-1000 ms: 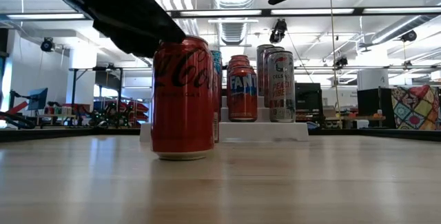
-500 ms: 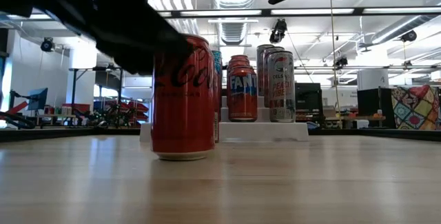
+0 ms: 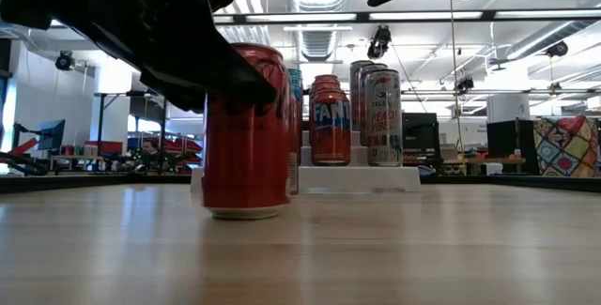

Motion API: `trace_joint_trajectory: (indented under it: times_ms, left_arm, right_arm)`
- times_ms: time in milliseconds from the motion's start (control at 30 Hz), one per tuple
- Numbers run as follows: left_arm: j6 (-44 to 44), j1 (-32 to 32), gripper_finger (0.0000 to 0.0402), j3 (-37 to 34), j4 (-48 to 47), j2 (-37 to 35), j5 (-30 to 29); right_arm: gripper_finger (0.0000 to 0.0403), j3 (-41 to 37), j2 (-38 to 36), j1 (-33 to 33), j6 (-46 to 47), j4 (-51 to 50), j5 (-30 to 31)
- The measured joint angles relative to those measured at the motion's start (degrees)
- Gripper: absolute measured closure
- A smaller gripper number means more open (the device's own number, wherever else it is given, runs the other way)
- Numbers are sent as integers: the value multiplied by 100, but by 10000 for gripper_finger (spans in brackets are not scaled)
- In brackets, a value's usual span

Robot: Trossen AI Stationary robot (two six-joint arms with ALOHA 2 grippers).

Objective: Place canned beverage on shelf
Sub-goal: Put the center red soda can on the top tier of the shelf

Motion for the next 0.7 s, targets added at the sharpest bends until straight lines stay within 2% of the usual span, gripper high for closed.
trace_joint_trajectory:
  times_ms: [167, 300, 400, 600, 700]
  left_arm:
    - [-72, 162, 115, 4, -687, -581, 35]
    - [-71, 351, 114, 113, -1785, -1400, 48]
    - [23, 617, 109, 188, -2465, -2106, 285]
    - [443, 1744, 108, 132, -3612, -3108, 587]
    - [769, 2570, 108, 132, -3756, -3401, 1099]
  right_arm:
    - [78, 0, -153, -3, -133, -54, 23]
    - [78, 0, -377, -48, -164, -211, 55]
    - [78, 0, -592, -73, -342, -201, 256]
    - [78, 0, -943, -303, -877, -309, 561]
    - [78, 0, -1063, -476, -1160, -345, 563]
